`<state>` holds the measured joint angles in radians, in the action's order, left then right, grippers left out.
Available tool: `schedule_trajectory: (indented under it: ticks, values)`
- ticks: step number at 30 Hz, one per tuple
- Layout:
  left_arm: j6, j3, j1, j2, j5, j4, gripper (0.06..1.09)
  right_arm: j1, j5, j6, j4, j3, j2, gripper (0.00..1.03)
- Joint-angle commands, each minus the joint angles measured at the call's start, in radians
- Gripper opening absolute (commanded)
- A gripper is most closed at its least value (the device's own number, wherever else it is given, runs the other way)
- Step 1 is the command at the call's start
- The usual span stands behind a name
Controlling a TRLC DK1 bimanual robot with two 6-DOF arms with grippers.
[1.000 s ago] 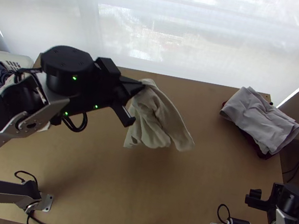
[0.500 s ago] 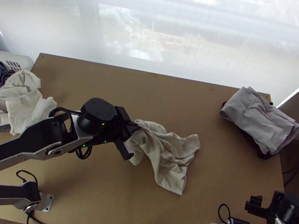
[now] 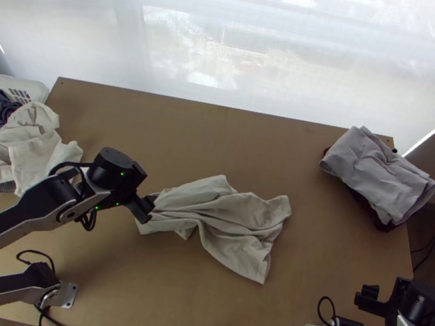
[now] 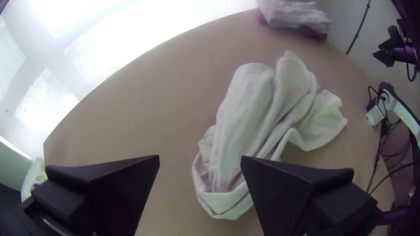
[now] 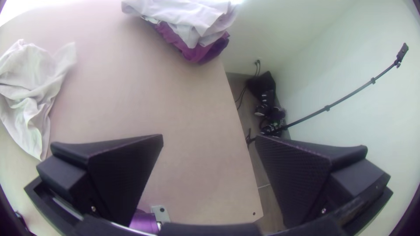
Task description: Fold the t-shirt
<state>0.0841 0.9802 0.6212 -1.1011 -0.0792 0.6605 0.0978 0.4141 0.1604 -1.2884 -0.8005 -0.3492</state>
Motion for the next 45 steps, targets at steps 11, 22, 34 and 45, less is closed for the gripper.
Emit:
schedule_trajectory:
  ticks: [11,22,34,45]
  values:
    - [0.212,-0.245,-0.675,0.132,0.010,-0.141,1.02,-0.013,0.000,-0.021,0.014,0.047,0.013,0.98]
    - [0.332,-0.301,-1.009,0.001,0.010,-0.220,1.02,-0.023,-0.001,-0.018,0.017,0.064,0.018,0.98]
    - [0.399,-0.348,-1.108,-0.121,0.001,-0.418,0.79,-0.029,0.000,-0.009,0.017,0.060,0.015,0.98]
    - [0.430,-0.301,-1.186,-0.197,0.010,-0.628,0.09,-0.027,0.000,-0.015,0.018,0.047,-0.002,0.98]
